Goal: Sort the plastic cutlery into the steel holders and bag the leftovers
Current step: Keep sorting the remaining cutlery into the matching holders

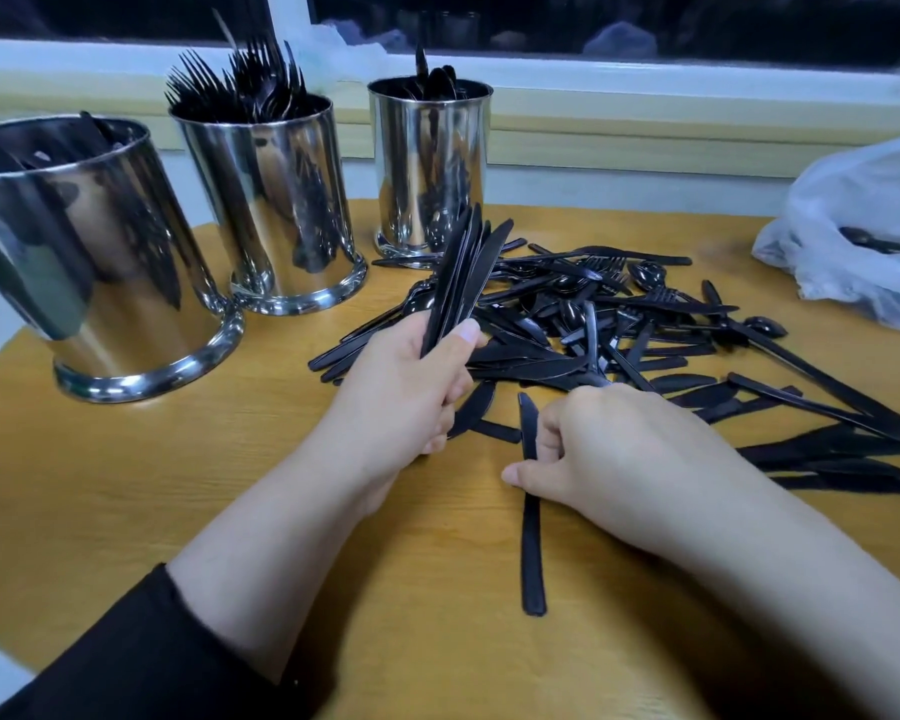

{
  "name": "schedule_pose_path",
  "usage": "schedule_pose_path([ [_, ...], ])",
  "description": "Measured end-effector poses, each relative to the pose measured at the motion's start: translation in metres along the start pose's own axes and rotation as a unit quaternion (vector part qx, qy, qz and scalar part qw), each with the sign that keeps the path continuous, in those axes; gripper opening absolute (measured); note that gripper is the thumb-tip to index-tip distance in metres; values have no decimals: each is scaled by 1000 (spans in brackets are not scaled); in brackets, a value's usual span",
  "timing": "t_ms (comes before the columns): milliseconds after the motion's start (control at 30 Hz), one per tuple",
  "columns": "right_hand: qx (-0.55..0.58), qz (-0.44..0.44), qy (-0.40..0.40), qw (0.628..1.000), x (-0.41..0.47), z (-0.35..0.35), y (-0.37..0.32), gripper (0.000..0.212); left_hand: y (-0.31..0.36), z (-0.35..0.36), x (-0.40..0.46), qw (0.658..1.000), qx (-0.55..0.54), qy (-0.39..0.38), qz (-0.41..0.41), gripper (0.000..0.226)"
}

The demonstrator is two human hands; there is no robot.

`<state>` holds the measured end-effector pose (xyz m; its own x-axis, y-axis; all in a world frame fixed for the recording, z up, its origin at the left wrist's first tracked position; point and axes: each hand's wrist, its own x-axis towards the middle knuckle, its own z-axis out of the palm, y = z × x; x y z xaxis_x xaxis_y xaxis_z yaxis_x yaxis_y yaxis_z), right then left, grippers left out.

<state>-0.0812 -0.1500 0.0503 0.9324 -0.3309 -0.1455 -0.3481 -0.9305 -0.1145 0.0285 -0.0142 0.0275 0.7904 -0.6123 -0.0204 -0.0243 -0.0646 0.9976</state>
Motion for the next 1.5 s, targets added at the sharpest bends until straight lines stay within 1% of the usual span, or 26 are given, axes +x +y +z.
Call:
schedule_pose_path([
  [133,-9,1,1,1000,2,-1,4,34,-1,0,1,1000,5,5,0,22],
  [400,-1,6,16,1000,16,12,20,24,-3,1,2,1000,10,6,4,21],
  [500,3,4,19,1000,18,11,23,23,-3,1,2,1000,9,7,5,21],
  [600,9,7,22,1000,18,8,26,27,-3,1,3,1000,12,9,4,21],
  [733,28,-4,48,998,19,14,27,31,-3,1,3,1000,13,7,4,21],
  [967,18,-11,86,996,23,19,30,22,-3,-1,3,1000,9,10,2,22],
  [1100,32,-10,103,994,26,21,28,21,-4,0,4,1000,-7,14,-2,22],
  [1200,39,4,118,992,23,13,24,20,-4,0,4,1000,-9,21,-3,24],
  [1267,33,24,103,994,21,2,21,16,-3,0,4,1000,-12,24,-1,25],
  [1333,54,39,70,995,18,-9,19,15,-3,0,3,1000,-13,27,3,25],
  [1400,102,45,40,993,14,-20,25,16,-2,-1,3,999,-17,33,4,27],
  [1467,202,50,36,978,10,-29,33,21,-1,-1,3,999,-23,33,2,32],
  [1500,280,48,48,958,10,-32,36,21,-1,0,2,999,-26,30,-1,33],
])
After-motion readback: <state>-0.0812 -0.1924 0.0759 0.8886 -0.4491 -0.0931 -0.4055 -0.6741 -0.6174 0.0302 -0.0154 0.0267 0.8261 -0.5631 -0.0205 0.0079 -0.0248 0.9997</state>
